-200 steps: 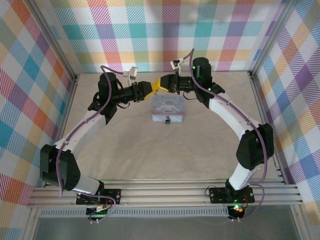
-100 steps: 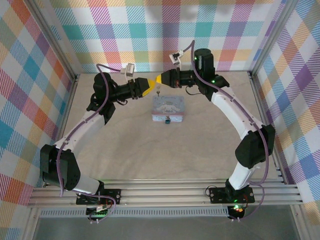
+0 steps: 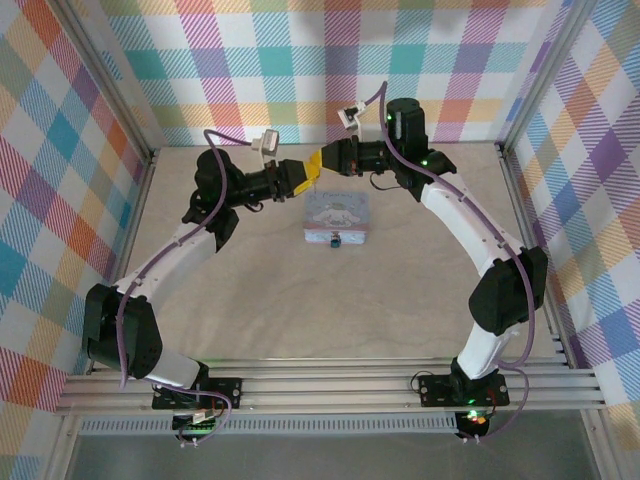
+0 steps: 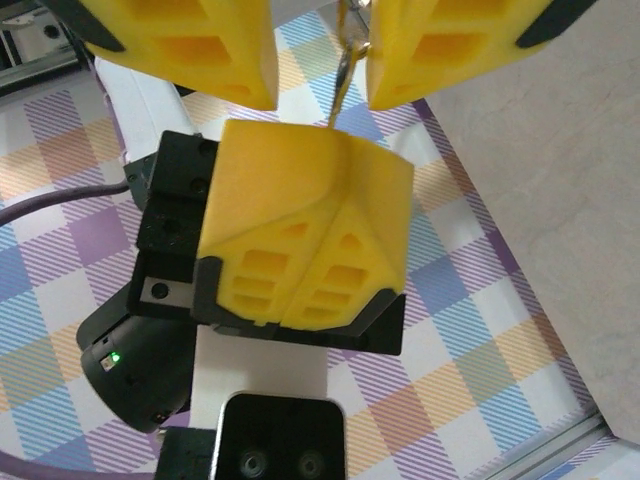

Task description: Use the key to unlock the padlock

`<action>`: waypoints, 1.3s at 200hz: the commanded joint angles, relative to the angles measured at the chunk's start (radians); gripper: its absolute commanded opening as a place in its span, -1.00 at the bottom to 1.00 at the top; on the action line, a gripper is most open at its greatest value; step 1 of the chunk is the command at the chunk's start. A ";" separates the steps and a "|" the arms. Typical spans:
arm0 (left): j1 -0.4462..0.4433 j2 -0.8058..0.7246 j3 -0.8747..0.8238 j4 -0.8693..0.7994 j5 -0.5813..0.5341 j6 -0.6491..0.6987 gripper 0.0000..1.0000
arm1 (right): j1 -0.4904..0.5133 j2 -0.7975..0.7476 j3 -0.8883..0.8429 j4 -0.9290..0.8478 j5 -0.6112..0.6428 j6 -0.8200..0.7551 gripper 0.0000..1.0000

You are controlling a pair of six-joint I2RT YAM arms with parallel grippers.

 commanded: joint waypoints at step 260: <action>-0.011 -0.245 0.008 -0.672 -0.087 0.718 -1.00 | 0.023 -0.184 -0.431 -0.047 0.557 0.097 -0.04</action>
